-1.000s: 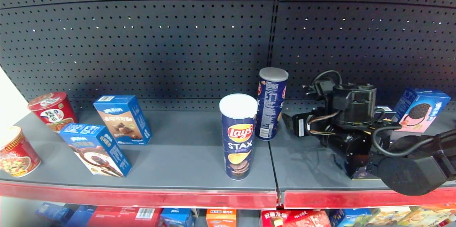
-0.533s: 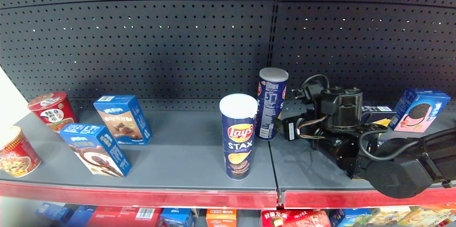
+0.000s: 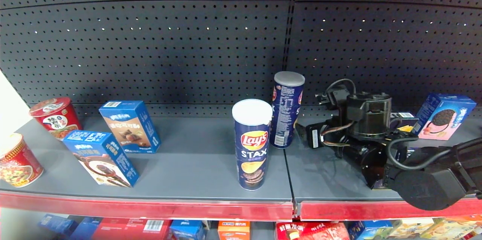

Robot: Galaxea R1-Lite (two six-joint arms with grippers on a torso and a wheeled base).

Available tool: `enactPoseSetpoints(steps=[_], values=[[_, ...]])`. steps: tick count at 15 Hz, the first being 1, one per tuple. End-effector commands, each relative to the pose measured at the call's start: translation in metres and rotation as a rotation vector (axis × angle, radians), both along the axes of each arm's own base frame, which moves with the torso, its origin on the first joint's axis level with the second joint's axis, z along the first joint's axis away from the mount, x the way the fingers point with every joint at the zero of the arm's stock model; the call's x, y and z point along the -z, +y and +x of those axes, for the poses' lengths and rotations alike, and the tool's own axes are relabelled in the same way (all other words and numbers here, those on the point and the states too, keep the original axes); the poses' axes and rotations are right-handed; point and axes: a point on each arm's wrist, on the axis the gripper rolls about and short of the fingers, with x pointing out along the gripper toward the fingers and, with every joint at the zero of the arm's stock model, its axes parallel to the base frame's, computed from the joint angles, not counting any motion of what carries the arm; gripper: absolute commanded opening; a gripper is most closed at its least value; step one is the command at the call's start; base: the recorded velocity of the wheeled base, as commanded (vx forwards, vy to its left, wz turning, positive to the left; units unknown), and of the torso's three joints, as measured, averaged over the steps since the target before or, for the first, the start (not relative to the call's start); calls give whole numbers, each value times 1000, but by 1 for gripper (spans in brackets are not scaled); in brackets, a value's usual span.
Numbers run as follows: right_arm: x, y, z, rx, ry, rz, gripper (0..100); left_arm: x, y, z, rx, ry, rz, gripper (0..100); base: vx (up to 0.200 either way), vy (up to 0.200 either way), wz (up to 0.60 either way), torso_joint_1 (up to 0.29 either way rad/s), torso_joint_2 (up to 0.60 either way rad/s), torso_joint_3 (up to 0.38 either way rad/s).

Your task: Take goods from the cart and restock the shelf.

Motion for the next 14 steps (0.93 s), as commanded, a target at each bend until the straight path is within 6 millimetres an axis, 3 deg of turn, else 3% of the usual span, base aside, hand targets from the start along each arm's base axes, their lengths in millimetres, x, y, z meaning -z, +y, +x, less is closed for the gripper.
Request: enactPoseSetpoints(steps=[1,4,14], values=[[1,-3,4,16,1,-3,100,0,0,0,0,1,-1,100,0,0,0,0,0,0],[2,-8,23,58,-9,1,100,0,0,0,0,-1,-1,100,0,0,0,0,0,0],[11,10,28,8,-12,9,100,0,0,0,0,-1,-1,100,0,0,0,0,0,0]])
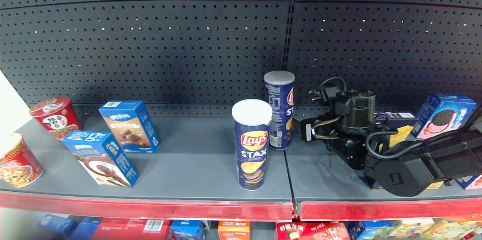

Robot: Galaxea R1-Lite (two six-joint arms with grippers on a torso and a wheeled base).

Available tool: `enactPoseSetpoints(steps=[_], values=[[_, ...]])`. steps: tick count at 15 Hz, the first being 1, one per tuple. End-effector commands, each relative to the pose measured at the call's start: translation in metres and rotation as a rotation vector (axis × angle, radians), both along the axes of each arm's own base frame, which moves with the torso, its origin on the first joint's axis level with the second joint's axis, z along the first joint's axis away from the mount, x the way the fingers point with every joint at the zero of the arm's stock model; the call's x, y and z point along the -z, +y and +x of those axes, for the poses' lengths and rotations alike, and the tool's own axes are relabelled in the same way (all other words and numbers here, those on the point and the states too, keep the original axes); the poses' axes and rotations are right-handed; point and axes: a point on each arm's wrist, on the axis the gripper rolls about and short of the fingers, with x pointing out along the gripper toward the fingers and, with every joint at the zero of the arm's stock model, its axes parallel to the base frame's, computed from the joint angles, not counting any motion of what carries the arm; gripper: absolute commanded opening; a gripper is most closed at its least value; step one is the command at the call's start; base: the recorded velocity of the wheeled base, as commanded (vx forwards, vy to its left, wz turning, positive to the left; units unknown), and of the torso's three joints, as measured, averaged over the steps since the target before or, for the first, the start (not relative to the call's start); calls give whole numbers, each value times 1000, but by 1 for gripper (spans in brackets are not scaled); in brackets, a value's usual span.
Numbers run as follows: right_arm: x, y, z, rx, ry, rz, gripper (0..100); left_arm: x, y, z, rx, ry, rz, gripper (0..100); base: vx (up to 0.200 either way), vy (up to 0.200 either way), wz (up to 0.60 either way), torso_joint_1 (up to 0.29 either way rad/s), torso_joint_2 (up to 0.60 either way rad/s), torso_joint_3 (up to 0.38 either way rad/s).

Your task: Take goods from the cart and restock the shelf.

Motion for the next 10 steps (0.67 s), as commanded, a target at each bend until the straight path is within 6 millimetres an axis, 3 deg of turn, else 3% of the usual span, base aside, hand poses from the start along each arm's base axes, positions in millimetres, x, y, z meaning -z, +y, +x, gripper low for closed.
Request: enactPoseSetpoints(steps=[1,10], values=[[5,5,0,-10,7,-5,100,0,0,0,0,2,0,100,0,0,0,0,0,0],[2,1,-5,6,2,-5,100,0,0,0,0,0,1,100,0,0,0,0,0,0]])
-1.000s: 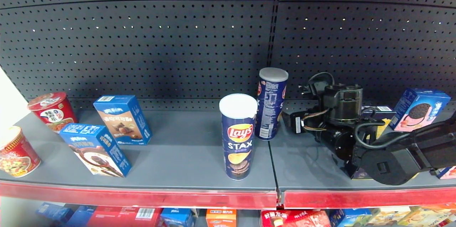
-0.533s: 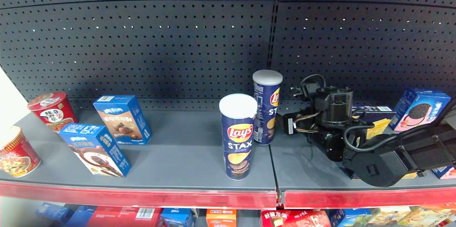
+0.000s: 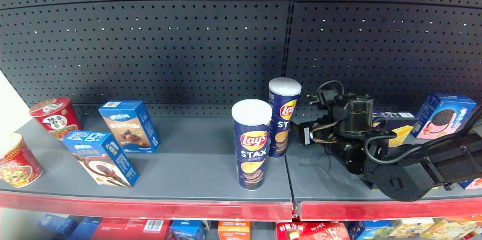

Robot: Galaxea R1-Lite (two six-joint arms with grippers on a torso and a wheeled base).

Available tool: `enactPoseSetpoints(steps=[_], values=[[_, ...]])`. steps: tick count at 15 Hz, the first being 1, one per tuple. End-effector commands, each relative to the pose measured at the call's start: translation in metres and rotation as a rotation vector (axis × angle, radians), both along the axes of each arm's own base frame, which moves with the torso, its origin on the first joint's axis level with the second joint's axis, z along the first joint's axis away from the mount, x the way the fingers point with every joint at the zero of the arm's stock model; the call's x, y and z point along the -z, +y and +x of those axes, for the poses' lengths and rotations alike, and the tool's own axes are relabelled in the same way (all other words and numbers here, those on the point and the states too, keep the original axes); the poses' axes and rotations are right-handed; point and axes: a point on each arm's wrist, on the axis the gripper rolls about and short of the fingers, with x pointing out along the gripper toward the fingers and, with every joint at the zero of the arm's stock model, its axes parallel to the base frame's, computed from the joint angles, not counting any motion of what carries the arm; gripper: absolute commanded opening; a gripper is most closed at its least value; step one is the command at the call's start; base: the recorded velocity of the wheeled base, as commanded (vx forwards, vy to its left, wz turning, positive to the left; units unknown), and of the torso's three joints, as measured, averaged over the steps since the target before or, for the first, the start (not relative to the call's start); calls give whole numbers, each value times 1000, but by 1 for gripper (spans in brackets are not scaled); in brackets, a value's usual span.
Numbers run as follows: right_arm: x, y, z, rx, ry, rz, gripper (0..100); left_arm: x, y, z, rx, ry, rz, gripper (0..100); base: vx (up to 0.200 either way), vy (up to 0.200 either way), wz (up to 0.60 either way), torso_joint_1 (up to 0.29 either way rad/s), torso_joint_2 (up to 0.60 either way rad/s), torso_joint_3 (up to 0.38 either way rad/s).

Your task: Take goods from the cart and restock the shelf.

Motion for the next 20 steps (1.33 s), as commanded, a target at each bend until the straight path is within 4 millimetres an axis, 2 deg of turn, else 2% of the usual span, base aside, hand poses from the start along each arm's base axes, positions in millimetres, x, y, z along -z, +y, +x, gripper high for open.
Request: enactPoseSetpoints(steps=[1,2,4,6,7,8,9,12,14,17,20], values=[[-6,-5,0,16,-15,7,100,0,0,0,0,1,0,100,0,0,0,0,0,0],[-13,-6,-5,13,-27,17,100,0,0,0,0,0,0,100,0,0,0,0,0,0],[-32,-18,-35,-11,-54,33,100,0,0,0,6,1,0,100,0,0,0,0,0,0],[-35,-22,-43,-13,-56,33,100,0,0,0,7,0,1,100,0,0,0,0,0,0],[-46,-52,-78,1,-82,37,100,0,0,0,9,0,1,100,0,0,0,0,0,0],[-47,-61,-85,9,-87,37,100,0,0,0,9,0,1,100,0,0,0,0,0,0],[-50,-87,-110,29,-111,33,100,0,0,0,9,0,-1,100,0,0,0,0,0,0],[-47,-137,-153,105,-165,22,100,0,0,0,12,5,-25,100,0,0,0,0,0,0],[-46,-162,-176,179,-215,29,100,0,0,0,12,6,-26,100,0,0,0,0,0,0],[-31,-179,-199,265,-220,22,100,-1,-1,0,52,5,-25,100,0,0,0,0,0,0],[4,-190,-230,313,-185,11,100,-1,-1,0,64,6,-21,100,0,0,0,0,0,0]])
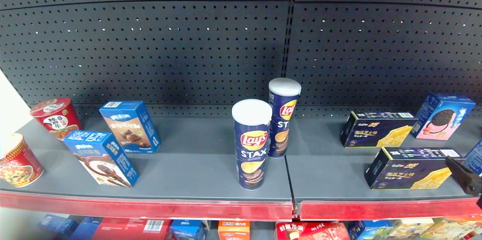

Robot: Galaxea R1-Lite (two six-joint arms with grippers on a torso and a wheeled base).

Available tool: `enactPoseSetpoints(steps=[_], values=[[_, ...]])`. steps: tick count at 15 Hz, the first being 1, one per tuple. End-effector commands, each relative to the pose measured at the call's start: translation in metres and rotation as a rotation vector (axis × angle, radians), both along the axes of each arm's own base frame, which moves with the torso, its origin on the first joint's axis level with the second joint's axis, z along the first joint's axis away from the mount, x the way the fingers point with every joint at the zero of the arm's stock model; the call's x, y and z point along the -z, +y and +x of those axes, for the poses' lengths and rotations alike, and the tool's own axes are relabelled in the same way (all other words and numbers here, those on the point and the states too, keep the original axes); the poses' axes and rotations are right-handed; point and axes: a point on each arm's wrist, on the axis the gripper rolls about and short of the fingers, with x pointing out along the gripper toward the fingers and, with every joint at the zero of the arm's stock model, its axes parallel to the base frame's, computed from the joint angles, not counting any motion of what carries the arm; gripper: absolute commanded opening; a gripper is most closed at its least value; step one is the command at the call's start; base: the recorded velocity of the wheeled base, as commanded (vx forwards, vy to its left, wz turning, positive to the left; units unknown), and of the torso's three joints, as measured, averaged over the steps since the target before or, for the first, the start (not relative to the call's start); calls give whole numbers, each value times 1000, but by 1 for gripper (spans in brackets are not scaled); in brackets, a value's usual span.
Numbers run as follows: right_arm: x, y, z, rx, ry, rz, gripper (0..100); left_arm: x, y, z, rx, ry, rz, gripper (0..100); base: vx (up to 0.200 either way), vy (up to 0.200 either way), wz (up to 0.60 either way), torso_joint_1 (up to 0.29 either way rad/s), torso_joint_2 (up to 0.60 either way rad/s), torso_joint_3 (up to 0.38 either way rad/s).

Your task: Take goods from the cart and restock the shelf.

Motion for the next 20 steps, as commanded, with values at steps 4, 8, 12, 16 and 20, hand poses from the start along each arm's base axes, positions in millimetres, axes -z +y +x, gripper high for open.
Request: enactPoseSetpoints(steps=[4,8,12,16,20], values=[[43,-15,-64,55,1,12,100,0,0,0,10,-9,33,100,0,0,0,0,0,0],[84,-21,-112,-62,22,2,100,0,-2,0,67,-11,42,100,0,0,0,0,0,0],[87,-21,-116,-71,9,9,100,1,-2,0,105,-35,121,100,0,0,0,0,0,0],[87,-22,-116,-61,14,-37,100,-92,-4,11,176,-12,107,100,0,0,0,0,0,0],[87,-21,-116,-65,15,-41,100,-130,-7,72,264,104,228,100,0,0,0,0,0,0]])
